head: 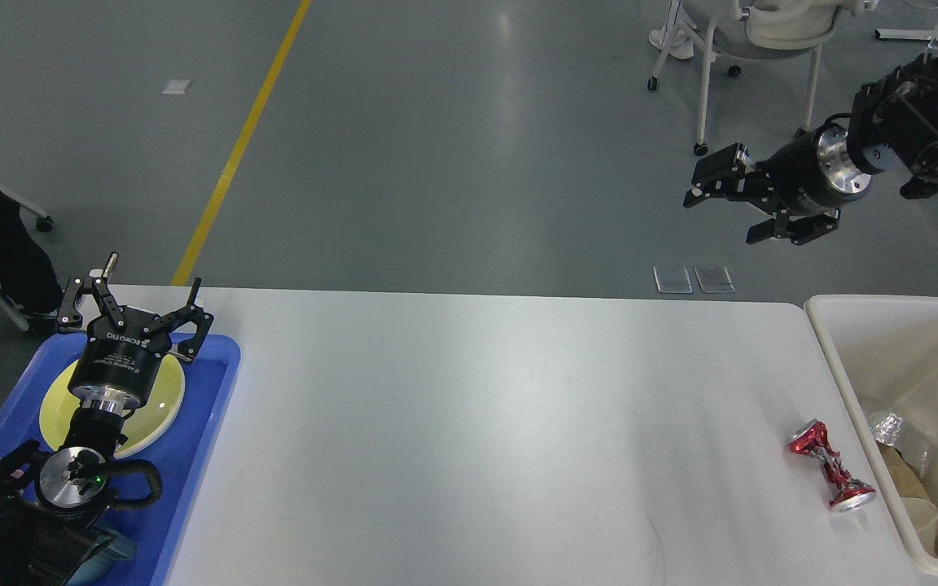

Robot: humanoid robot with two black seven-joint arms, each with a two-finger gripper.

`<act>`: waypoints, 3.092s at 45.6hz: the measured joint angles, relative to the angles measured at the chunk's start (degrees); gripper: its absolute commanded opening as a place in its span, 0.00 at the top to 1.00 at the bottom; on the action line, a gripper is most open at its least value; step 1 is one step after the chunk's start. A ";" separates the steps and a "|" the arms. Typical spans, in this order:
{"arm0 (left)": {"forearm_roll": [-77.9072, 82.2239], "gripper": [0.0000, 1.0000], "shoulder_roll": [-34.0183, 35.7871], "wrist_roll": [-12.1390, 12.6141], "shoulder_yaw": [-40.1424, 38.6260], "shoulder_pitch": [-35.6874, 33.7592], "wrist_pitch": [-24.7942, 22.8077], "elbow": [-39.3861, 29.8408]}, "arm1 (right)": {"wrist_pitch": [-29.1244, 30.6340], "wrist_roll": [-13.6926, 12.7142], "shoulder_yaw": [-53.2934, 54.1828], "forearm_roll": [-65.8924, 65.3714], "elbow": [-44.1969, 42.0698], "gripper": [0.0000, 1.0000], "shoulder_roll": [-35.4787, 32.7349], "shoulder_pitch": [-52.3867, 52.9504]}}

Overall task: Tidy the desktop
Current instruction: 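Lower the right gripper onto the red cup-like object and grasp it, then lift the red object and carry it over the white bin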

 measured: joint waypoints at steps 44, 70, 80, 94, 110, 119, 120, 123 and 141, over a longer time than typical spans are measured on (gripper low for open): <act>0.00 0.03 0.01 0.00 0.00 0.00 0.00 0.01 | -46.87 -1.73 -13.20 -11.82 44.84 0.00 -6.19 -3.55; 0.00 0.03 0.01 0.00 0.00 0.00 0.00 0.02 | -58.87 0.52 -12.07 -12.43 28.57 0.00 -5.63 -24.82; 0.00 0.03 0.01 0.00 0.00 0.00 0.00 0.00 | -61.41 0.77 -11.92 -12.24 24.03 0.38 -4.69 -30.26; 0.00 0.03 -0.01 0.00 0.00 0.00 0.00 0.00 | -61.70 0.79 -12.02 -12.17 23.74 1.00 -3.18 -31.21; 0.00 0.03 -0.01 0.00 0.00 0.00 0.00 0.02 | -62.03 0.78 -11.93 -11.70 24.67 1.00 -3.74 -29.35; 0.00 0.03 0.00 0.00 0.00 0.00 0.00 0.02 | -60.30 3.39 -12.07 -11.48 30.52 1.00 -6.40 -20.18; 0.00 0.03 0.00 0.00 0.00 0.00 0.00 0.02 | -59.64 3.87 -12.06 -11.48 31.59 1.00 -6.64 -18.52; 0.00 0.03 0.00 0.00 0.00 0.00 0.00 0.01 | -56.25 5.00 -12.00 -11.44 35.20 1.00 -7.26 -12.30; 0.01 0.03 0.01 0.00 0.00 0.00 0.00 -0.04 | -25.07 5.46 -7.28 -11.48 53.35 1.00 -7.88 20.42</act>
